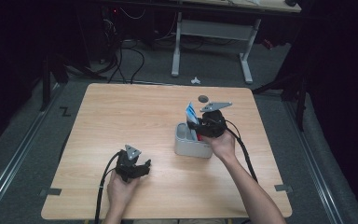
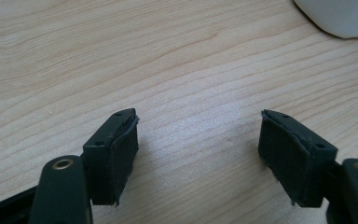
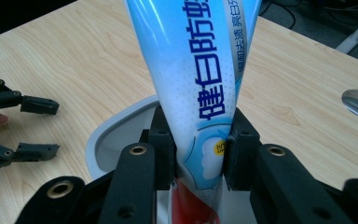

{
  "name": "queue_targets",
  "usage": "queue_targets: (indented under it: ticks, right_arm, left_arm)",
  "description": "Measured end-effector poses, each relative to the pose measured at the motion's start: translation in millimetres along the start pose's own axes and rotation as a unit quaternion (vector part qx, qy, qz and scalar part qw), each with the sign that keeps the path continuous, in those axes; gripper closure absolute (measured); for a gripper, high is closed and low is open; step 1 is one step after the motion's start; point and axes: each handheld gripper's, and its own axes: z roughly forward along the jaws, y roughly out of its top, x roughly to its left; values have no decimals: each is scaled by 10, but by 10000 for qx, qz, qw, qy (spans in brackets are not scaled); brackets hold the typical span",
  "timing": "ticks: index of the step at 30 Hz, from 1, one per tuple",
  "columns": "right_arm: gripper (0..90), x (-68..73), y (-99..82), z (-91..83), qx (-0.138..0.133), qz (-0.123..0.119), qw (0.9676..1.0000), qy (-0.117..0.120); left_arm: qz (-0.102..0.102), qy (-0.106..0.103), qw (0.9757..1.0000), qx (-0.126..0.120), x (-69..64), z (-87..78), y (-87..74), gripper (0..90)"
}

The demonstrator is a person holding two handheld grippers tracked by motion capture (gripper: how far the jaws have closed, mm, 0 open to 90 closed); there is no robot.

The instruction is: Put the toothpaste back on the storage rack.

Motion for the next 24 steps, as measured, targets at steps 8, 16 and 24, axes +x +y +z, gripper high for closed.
queue_targets:
  ticks: [8,16,24]
  right_arm:
    - [692,-5,-77,-1,30,30,10000,-9]
    - [690,1,-134,13,5,74,10000,42]
    - [685,-4,-166,42,45,70,9999,62]
  left_arm:
    - [0,-1,10000,0,0,0,0,290]
    - [0,-2,10000,2,0,0,0,290]
    - [-1,0,10000,0,0,0,0,290]
